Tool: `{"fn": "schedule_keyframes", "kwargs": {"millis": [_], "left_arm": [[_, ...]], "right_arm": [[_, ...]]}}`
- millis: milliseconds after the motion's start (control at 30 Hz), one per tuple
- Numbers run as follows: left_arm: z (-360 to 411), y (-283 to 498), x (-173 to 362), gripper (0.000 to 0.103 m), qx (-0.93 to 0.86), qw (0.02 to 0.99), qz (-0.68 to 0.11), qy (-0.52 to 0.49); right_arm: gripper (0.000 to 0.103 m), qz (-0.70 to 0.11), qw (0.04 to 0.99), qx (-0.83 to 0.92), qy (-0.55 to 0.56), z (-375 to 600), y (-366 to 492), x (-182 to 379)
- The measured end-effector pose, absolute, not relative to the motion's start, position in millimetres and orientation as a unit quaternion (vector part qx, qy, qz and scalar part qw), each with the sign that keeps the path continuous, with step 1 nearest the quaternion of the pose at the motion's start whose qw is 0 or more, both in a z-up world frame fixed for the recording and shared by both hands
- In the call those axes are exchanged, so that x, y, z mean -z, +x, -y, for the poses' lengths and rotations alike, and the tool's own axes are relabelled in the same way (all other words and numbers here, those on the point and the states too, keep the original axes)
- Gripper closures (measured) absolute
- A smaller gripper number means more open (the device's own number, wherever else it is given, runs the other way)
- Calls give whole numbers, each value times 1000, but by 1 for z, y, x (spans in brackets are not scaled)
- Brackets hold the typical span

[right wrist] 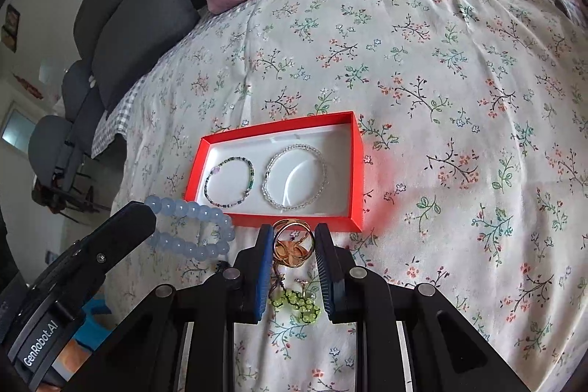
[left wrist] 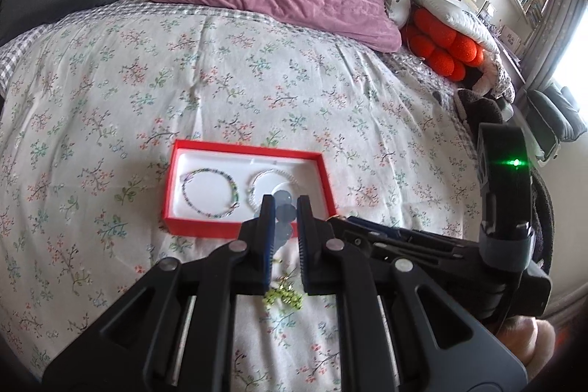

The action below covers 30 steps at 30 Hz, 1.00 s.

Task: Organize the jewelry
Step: 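Lower the blue bracelet and gold ring into the red box, open both tools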

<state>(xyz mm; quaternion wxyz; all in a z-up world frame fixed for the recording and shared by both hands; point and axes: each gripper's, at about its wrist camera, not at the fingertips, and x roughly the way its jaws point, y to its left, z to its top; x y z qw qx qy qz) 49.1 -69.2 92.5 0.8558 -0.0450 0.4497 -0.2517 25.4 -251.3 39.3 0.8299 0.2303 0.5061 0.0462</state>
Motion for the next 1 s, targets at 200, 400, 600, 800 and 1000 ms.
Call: {"fn": "schedule_keyframes", "kwargs": {"millis": [200, 400, 600, 800, 1000], "left_arm": [[78, 70, -87, 90, 268, 858, -433, -69], [70, 96, -55, 90, 231, 857, -458, -53], [60, 106, -31, 90, 196, 856, -477, -29], [62, 106, -24, 90, 184, 861, -475, 2], [63, 102, -28, 90, 183, 865, -467, 21]], "right_arm": [[80, -493, 836, -31, 239, 262, 31, -41], [80, -489, 838, -24, 241, 266, 41, -35], [80, -487, 841, -25, 236, 265, 50, -29], [80, -487, 842, -31, 230, 256, 61, -22], [79, -494, 839, -25, 226, 255, 68, -11]]}}
